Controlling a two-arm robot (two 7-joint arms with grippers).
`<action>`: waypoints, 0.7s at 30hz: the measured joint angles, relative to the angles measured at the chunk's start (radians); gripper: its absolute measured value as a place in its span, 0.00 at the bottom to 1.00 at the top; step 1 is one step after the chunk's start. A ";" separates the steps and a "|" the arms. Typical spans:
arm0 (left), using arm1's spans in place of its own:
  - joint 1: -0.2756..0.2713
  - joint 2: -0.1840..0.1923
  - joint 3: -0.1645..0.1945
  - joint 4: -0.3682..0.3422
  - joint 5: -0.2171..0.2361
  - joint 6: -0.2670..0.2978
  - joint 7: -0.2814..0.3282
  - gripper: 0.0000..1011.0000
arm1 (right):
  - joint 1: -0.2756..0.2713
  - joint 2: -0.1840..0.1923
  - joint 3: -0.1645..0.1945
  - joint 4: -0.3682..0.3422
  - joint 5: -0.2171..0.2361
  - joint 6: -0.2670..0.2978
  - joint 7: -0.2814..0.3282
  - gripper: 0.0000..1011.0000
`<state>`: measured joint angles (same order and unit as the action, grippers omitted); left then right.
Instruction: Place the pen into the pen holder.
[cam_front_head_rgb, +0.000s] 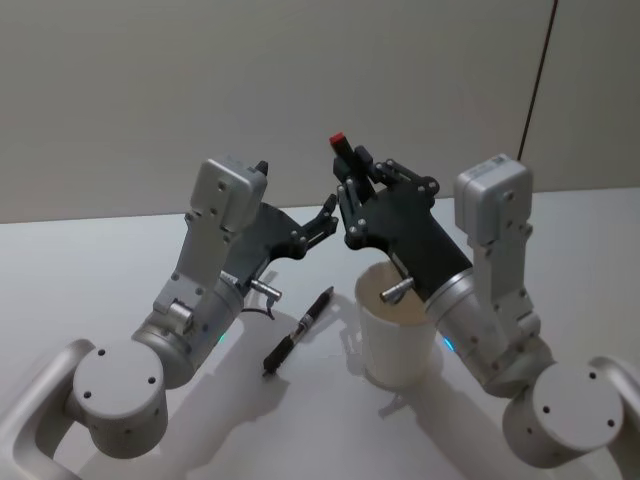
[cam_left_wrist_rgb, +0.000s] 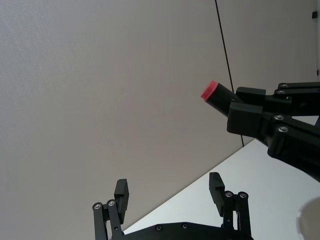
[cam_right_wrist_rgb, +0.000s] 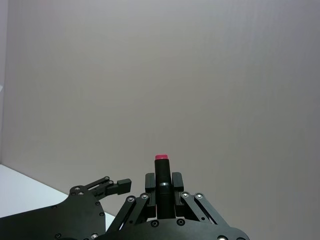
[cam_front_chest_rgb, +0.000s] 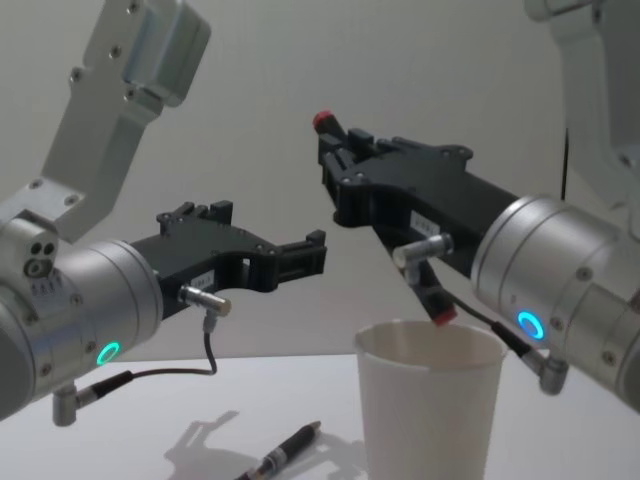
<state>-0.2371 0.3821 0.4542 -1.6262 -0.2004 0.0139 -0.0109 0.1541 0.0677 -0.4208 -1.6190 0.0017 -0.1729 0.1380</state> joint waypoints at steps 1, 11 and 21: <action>0.000 0.000 0.000 0.000 0.000 0.000 0.000 0.99 | 0.000 -0.001 -0.001 0.002 -0.001 -0.001 0.000 0.18; 0.000 0.000 0.000 0.000 0.000 0.000 0.000 0.99 | 0.000 -0.008 -0.005 0.019 -0.004 -0.006 -0.002 0.18; 0.000 0.000 0.000 0.000 0.000 0.000 0.000 0.99 | 0.000 -0.010 -0.005 0.026 -0.004 -0.008 -0.007 0.27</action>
<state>-0.2371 0.3821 0.4542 -1.6262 -0.2004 0.0138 -0.0110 0.1541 0.0574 -0.4260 -1.5932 -0.0027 -0.1804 0.1314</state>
